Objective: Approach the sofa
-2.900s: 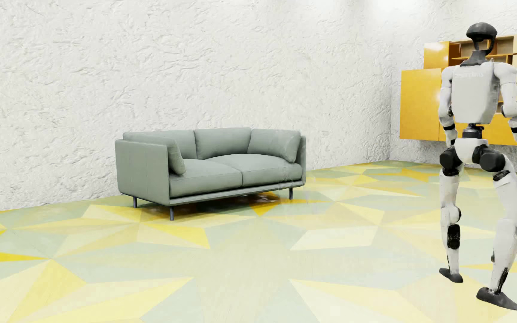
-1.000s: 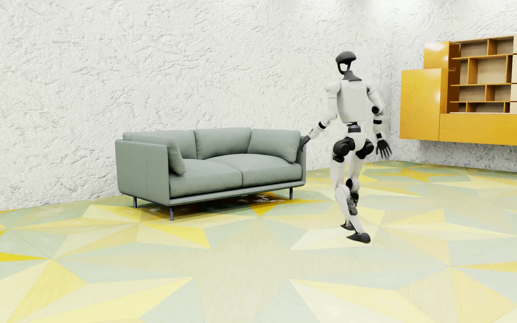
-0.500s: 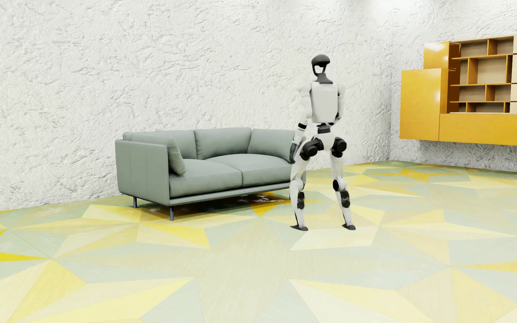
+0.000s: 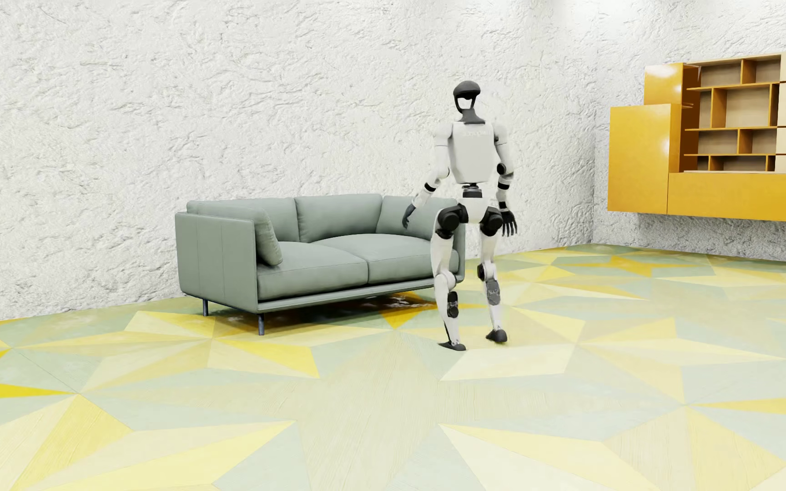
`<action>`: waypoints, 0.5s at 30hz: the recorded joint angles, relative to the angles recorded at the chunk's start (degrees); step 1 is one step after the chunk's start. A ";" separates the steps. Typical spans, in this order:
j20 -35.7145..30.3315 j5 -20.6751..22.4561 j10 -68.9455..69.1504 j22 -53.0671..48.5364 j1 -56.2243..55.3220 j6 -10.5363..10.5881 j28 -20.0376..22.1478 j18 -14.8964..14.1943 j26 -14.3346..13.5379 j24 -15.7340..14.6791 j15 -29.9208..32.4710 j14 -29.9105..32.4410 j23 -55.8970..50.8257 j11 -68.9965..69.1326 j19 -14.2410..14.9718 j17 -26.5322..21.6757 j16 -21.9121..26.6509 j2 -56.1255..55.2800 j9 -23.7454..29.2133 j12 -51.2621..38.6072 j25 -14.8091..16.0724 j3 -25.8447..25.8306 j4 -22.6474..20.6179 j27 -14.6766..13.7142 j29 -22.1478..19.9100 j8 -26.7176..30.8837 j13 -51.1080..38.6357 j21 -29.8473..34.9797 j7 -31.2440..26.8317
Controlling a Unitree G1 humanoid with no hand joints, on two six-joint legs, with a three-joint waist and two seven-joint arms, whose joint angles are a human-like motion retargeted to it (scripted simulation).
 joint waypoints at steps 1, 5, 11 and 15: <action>-0.55 1.73 -1.30 -0.33 0.11 -0.43 -0.26 -0.35 -0.56 0.11 2.30 0.45 -1.09 -7.47 -3.50 -0.63 -0.04 2.16 -0.38 -0.56 1.50 -0.26 -0.38 -0.75 1.95 0.48 3.05 -1.22 -1.25; -2.08 0.33 -2.30 2.58 -0.40 -0.98 -1.51 -2.00 1.16 1.03 -0.34 1.19 0.31 -20.86 -8.25 1.29 -1.63 10.41 -1.38 -0.92 1.12 -0.65 -0.94 1.14 3.39 -8.54 8.28 -0.76 -6.15; 0.83 5.53 15.06 10.20 -8.92 1.66 -4.94 -5.53 5.53 4.04 -2.54 -2.96 -1.77 -20.18 -10.24 4.01 -3.67 10.92 -0.45 5.05 -2.95 -0.27 6.35 -0.47 4.11 -11.65 0.00 2.57 -10.19; 3.98 6.64 25.87 13.35 -15.50 3.83 -4.31 -10.57 7.79 3.01 -3.61 -2.47 -5.28 -19.36 -10.69 4.70 -3.92 12.47 -0.08 6.01 -3.81 -0.49 8.60 -3.74 -1.31 -14.20 -5.57 2.99 -16.79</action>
